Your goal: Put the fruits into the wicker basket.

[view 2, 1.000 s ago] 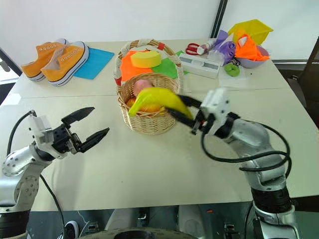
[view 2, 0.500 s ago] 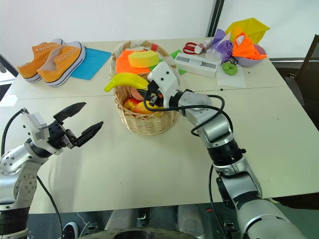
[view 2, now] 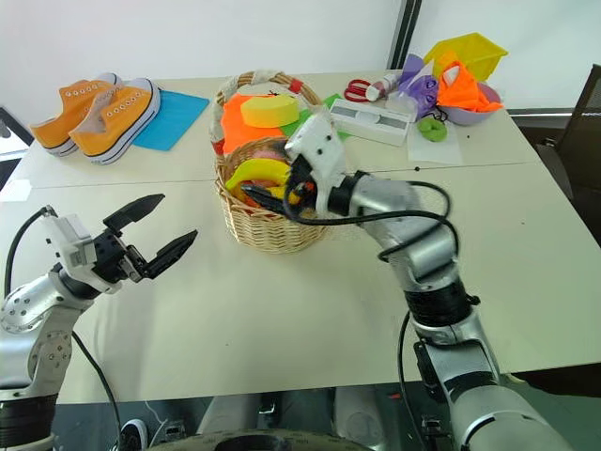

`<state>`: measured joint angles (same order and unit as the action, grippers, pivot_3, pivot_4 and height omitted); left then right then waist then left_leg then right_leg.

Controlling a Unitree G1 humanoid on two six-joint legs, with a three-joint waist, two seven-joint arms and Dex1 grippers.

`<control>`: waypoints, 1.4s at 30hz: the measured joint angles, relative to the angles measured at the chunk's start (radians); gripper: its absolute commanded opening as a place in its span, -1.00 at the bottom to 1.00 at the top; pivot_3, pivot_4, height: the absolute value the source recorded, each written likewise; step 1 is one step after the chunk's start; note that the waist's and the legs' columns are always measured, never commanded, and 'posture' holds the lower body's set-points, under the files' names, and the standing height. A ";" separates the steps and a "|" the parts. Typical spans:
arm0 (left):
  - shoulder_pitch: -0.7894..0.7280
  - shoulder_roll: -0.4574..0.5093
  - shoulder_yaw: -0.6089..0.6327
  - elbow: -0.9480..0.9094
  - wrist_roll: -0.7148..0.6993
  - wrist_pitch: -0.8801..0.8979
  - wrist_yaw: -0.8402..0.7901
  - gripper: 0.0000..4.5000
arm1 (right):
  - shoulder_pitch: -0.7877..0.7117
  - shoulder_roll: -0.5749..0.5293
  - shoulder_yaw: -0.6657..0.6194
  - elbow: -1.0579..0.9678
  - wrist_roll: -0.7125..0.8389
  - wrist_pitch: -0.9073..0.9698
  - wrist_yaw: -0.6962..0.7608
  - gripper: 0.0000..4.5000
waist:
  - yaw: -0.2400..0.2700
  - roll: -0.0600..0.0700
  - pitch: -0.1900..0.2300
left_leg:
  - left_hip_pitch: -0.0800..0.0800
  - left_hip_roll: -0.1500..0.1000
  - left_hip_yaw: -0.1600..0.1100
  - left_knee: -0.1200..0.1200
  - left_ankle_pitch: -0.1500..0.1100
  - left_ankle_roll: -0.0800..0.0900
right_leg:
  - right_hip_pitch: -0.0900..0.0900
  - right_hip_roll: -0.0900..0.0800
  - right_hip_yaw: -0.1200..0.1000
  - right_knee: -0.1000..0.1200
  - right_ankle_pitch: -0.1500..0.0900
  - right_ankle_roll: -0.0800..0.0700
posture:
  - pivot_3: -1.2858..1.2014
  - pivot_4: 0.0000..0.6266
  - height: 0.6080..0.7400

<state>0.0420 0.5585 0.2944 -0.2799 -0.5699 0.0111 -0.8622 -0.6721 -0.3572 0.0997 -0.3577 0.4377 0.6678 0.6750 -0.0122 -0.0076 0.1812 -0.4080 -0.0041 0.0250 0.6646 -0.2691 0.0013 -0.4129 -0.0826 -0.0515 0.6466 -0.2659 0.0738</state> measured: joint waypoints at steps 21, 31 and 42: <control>-0.014 0.010 -0.004 0.024 -0.009 0.002 -0.062 1.00 | 0.207 0.152 -0.147 0.068 -0.081 -0.133 -0.354 0.99 | -0.002 0.000 0.000 | 0.000 0.000 0.002 -0.001 0.000 -0.001 | -0.002 0.000 0.001 0.001 0.000 -0.001 | 0.03 -0.52 1.00; 0.030 0.010 -0.002 0.011 -0.008 0.000 -0.056 1.00 | 0.154 0.151 -0.116 0.210 -0.183 -0.241 -0.386 -0.99 | -0.001 0.000 0.000 | 0.000 0.000 0.002 -0.001 0.000 0.000 | -0.002 0.000 0.000 0.001 0.001 -0.001 | 0.03 -0.52 1.00; -0.012 -0.031 -0.042 0.003 -0.009 0.010 -0.039 1.00 | 0.210 -0.058 -0.308 0.259 -0.186 -0.314 -0.370 -1.00 | 0.006 0.000 0.000 | 0.000 0.000 0.003 0.000 0.000 0.000 | 0.000 0.000 0.000 0.000 0.001 0.000 | 0.03 -0.52 1.00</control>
<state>0.0299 0.5274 0.2521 -0.2768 -0.5794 0.0211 -0.9009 -0.4623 -0.4152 -0.2088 -0.0987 0.2514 0.3543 0.3047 -0.0066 -0.0074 0.1811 -0.4081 -0.0045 0.0276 0.6641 -0.2688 0.0012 -0.4133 -0.0822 -0.0515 0.6468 -0.2654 0.0733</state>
